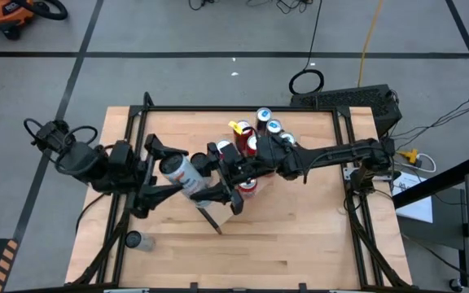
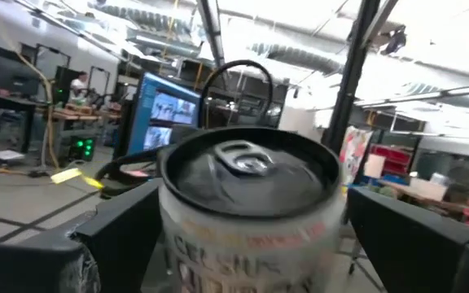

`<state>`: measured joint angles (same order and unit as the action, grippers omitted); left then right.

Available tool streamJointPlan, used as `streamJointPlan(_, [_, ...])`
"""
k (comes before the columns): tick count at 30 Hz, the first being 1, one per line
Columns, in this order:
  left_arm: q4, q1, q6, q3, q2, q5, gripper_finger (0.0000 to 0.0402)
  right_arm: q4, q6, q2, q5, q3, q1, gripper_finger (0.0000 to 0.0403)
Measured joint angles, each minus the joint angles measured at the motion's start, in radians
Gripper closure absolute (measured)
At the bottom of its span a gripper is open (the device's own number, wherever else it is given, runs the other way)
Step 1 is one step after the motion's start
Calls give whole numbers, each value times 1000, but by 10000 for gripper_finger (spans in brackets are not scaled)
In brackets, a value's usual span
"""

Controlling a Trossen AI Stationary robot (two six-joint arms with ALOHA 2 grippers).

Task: Place canned beverage on shelf
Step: Put the right white soda can on the shelf

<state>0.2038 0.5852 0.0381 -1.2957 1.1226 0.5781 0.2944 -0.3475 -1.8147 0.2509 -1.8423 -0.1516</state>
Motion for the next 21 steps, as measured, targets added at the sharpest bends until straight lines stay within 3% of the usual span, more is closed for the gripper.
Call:
streamJointPlan(11, [26,15,0,0,8,87,17,-8,46,3,-18,0,5,180])
streamJointPlan(21, [26,16,6,0,6,50,71,-31,-36,3,73,0,28,180])
